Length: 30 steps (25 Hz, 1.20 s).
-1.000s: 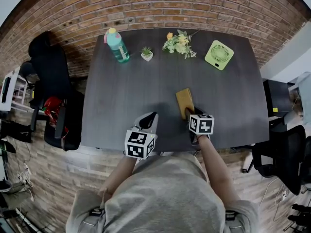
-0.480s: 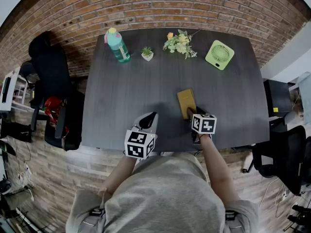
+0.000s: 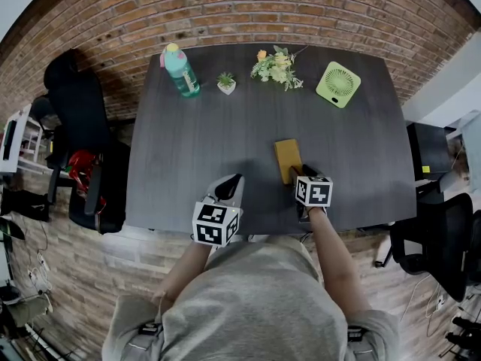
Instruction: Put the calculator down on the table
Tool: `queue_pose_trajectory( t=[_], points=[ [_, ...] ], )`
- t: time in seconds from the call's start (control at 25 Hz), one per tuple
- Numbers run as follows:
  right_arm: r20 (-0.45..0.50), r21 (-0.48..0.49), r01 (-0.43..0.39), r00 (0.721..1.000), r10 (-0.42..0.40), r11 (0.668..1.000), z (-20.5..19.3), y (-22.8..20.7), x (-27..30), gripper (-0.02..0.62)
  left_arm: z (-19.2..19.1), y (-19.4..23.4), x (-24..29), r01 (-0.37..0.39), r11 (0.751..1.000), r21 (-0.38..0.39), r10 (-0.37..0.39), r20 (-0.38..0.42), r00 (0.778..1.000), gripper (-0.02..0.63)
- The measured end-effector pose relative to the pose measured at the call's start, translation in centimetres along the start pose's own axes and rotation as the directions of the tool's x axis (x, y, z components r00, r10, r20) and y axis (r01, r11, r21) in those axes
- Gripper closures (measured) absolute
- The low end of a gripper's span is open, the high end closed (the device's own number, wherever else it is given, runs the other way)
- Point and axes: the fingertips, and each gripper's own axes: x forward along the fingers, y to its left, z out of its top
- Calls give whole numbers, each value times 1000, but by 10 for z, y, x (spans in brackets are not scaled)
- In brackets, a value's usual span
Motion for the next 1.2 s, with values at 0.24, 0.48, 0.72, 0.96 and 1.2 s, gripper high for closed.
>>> queue_pose_trajectory(
  t=[0.24, 0.48, 0.72, 0.96, 1.2],
  points=[
    [3, 4, 19, 1000, -19, 1000, 0, -1, -1, 410, 1, -3, -3, 4, 1000, -1, -4, 8, 1000, 584],
    [40, 3, 33, 999, -33, 999, 2, 6, -18, 418, 1, -4, -12, 4, 1000, 0, -4, 16, 1000, 584],
    [108, -4, 25, 994, -24, 1000, 7, 28, -47, 453, -2, -8, -26, 17, 1000, 5, -17, 25, 1000, 584],
    [165, -5, 16, 986, -15, 1000, 1, 55, -77, 474, -12, -11, -46, 31, 999, 13, -31, 31, 999, 584],
    [201, 3, 38, 979, -38, 999, -11, 74, -102, 510, -23, -12, -69, 45, 999, 21, -46, 37, 998, 584]
  ],
)
